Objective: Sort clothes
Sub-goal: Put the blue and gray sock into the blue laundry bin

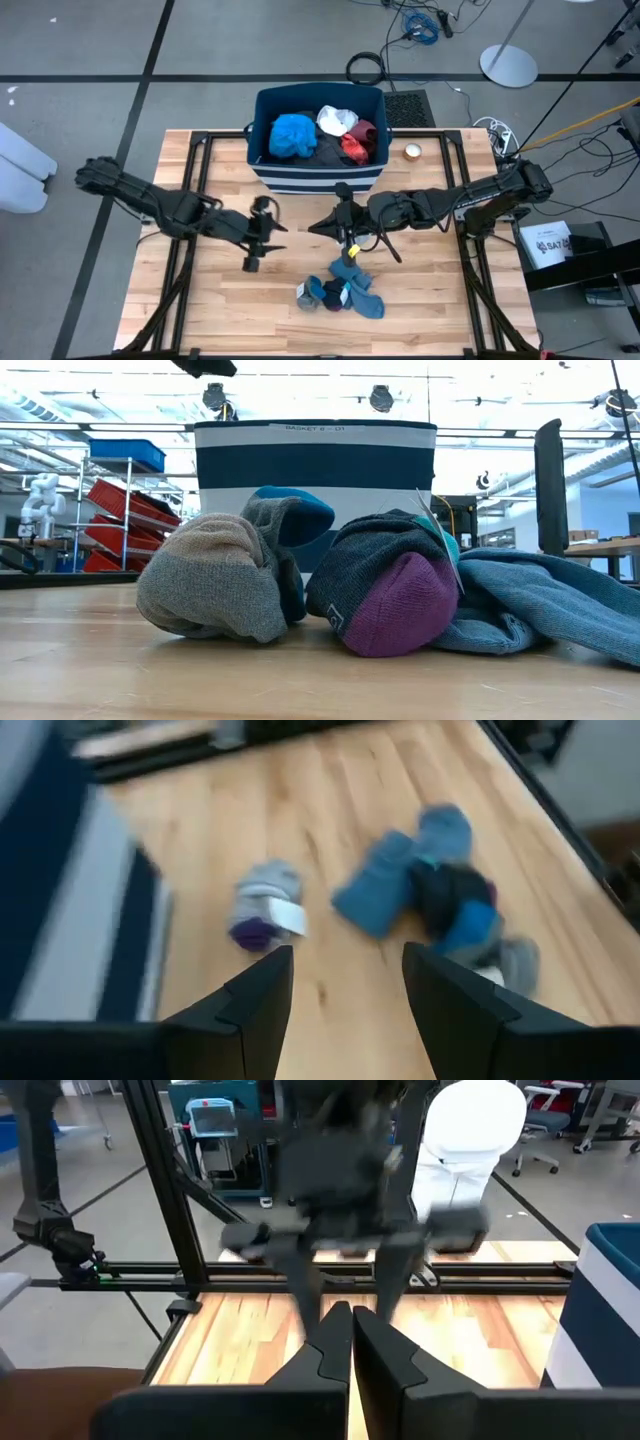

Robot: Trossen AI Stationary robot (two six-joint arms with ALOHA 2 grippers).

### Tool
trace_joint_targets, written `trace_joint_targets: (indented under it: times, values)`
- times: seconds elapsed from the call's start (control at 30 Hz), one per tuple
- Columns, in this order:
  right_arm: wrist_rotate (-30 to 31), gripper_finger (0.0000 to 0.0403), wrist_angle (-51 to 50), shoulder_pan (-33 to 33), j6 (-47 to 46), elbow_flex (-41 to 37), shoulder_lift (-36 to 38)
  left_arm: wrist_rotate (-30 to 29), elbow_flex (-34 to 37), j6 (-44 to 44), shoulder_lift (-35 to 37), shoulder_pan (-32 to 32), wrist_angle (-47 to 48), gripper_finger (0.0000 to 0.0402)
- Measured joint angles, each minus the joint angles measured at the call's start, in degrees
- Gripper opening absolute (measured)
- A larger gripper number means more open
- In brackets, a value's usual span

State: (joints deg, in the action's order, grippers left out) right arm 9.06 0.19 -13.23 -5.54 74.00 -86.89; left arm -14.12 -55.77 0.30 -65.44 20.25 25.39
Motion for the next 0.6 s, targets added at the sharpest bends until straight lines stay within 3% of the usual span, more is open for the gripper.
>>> trace_joint_targets:
  times: [0.23,0.6]
  values:
    - [0.0,0.0,-0.86,0.0,-0.02,0.0,0.0,15.85,0.0,7.6,-10.01,0.04,-1.14,0.0199]
    - [-0.02,0.0,-2.01,0.0,-1.07,0.0,0.0,21.12,0.0,18.96,-20.98,0.02,-13.0,0.0199]
